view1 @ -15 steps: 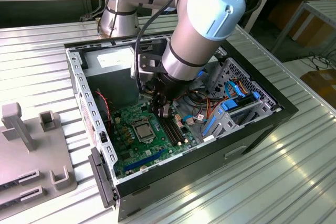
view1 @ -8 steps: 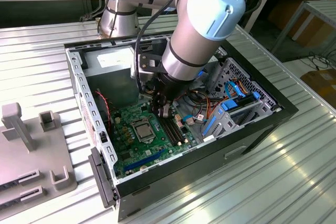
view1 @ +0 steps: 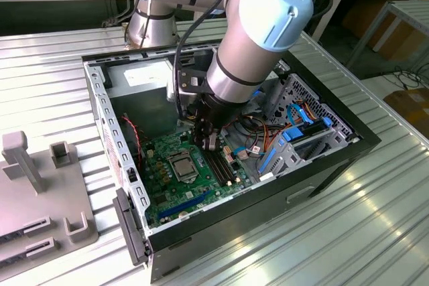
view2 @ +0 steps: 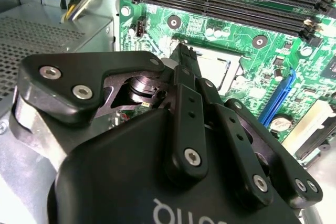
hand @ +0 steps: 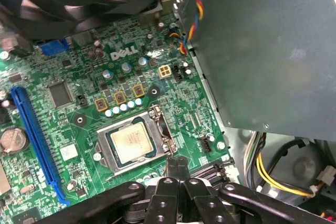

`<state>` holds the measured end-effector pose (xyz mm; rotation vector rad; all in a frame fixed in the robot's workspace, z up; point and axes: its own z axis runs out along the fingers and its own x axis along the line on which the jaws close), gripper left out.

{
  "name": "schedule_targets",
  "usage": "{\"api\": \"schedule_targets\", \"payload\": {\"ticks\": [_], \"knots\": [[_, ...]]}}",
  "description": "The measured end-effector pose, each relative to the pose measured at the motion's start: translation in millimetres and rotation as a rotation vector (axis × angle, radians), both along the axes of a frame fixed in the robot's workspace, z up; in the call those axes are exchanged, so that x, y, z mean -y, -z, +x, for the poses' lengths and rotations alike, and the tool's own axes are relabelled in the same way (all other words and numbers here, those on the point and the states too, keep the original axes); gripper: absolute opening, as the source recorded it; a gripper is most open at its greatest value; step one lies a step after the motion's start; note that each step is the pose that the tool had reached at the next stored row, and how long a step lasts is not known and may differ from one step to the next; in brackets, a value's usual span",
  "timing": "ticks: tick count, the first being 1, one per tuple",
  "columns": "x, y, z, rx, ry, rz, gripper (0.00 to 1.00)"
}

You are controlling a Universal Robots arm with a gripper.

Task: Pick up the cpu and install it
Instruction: 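Install the first cpu locking lever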

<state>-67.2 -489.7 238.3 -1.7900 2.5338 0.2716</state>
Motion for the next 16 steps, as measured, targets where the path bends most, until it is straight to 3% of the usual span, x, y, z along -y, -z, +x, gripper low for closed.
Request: {"api": "schedule_targets", "payload": {"ticks": [3,8,16], "knots": [[0.4,-0.1,0.0,-0.0001,-0.053,-0.0003,0.11],[1.3,-0.1,0.3,0.0014,-0.078,-0.0003,0.11],[1.5,0.1,0.6,0.0018,-0.173,-0.0002,0.11]]}}
